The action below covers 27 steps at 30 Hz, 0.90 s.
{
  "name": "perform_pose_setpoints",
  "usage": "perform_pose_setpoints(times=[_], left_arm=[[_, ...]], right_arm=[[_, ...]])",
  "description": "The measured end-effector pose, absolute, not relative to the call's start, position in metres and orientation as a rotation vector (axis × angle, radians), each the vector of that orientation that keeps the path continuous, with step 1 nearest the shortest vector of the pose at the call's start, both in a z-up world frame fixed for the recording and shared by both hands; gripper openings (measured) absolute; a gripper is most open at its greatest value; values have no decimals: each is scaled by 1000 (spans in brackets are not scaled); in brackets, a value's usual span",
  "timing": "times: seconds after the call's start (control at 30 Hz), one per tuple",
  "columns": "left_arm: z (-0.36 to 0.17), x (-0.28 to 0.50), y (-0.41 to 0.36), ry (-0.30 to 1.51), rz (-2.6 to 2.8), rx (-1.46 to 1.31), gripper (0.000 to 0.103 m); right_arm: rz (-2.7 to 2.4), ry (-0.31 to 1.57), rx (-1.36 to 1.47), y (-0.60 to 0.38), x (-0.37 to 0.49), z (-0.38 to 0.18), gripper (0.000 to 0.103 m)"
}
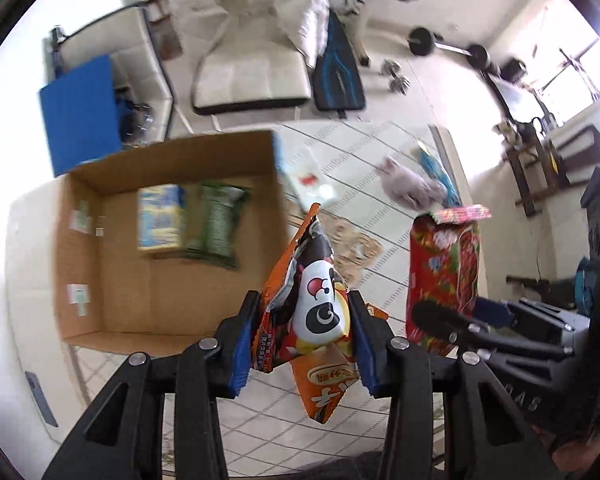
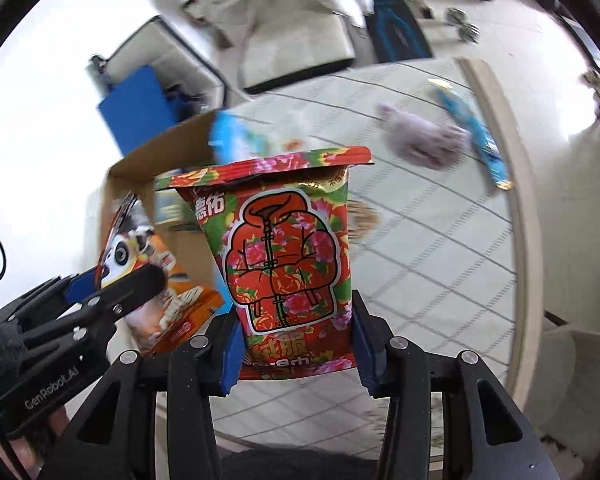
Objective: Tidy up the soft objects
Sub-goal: 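Carry both snack bags with both tools over the cardboard box, then open both tools to drop the bags into the box, then lift away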
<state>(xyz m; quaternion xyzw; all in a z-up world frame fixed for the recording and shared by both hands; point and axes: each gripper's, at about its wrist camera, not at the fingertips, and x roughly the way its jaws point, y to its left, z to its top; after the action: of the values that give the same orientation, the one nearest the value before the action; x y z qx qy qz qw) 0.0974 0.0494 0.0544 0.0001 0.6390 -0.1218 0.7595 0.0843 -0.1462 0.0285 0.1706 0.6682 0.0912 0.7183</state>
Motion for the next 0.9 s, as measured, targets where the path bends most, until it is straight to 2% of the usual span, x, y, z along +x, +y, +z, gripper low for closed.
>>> perform_pose_setpoints(times=[0.17,0.43,0.67,0.9], left_arm=[[52,124,127,1383,-136,-3,40],[-19,175,223,1540,-32,-55,40],[-73,222,249,1620,-7,-37,40],[-99,249,247,1657,-5,-11,42]], right_arm=[[259,1507,350,-52,121,19,48],[202,1633,311,43,151,-51,48],[105,1720,280,67,167,-121,48],[60,1770,289,69,170,-151,49]])
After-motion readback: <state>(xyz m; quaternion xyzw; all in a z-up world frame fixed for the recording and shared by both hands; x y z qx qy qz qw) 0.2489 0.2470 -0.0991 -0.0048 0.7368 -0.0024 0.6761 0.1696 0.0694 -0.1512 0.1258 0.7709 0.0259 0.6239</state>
